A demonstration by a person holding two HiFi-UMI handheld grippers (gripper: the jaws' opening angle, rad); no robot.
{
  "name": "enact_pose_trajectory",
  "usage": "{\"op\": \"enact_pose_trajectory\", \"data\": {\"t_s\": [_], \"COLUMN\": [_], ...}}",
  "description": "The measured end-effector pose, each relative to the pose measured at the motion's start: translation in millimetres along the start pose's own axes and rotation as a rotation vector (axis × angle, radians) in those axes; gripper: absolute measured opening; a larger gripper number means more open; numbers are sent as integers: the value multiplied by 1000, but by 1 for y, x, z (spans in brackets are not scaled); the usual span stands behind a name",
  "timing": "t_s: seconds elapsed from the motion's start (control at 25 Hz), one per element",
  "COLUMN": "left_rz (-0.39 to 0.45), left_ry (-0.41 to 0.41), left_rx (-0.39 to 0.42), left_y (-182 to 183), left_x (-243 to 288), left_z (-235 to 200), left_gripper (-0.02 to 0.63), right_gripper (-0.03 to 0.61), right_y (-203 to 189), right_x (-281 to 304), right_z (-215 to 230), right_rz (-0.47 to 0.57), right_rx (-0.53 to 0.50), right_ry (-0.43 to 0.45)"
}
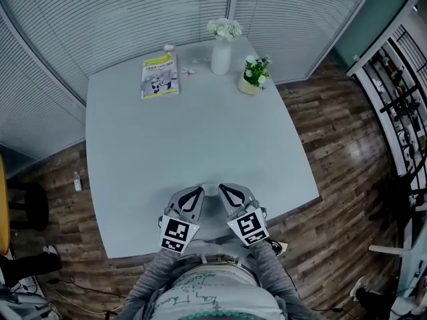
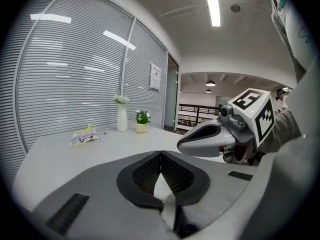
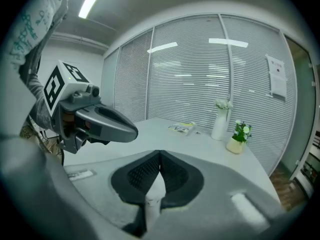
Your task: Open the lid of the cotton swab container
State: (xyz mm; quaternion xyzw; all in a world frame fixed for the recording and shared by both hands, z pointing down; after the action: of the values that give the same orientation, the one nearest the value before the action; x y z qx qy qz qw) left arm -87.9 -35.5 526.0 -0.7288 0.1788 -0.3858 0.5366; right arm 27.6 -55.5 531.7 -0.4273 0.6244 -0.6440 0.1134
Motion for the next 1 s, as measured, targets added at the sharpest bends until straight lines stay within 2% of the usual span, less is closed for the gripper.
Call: {"op": "enact_pose_trajectory", "data": {"t_s": [0.44,0.76,0.92,0.96,1.0], "left_rz": [-170,-231,-238,-236,-231], "left_ry": [-38,-57,-100,-119,-139], "left_rx": [24,49,85,97,106], "left_y": [-44,-59,-61,-60,-58], "left_x": [15,21,26,28,30], "left_z": [-1,0,3,4,4], "left_gripper": [-2,-2,-2,-2,-2], "right_gripper": [2,2,3,10,70], "right_y": [-40,-56,-62,-64,-66], "right_x": [7,13,12,12,12], "right_z": [-3,-8,-6,-4,-3], "right_rz": [-143,-188,-191,-188,-186], "right_rx": [-60,-48,-21,-9,2], "right_ry": [39,77,105,118,134]}}
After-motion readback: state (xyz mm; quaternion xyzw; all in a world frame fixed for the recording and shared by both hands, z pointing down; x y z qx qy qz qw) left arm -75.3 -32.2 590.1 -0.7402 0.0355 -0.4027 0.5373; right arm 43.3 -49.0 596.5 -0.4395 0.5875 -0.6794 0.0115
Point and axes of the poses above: the fingertips, and each gripper's own axes: x forward along the fingers, z to its right, y out of its top, the point moved 6 cm from there along -x, backward along the fingers, and after that the axes turned 7 degrees about -y, right-handed, at the moved point
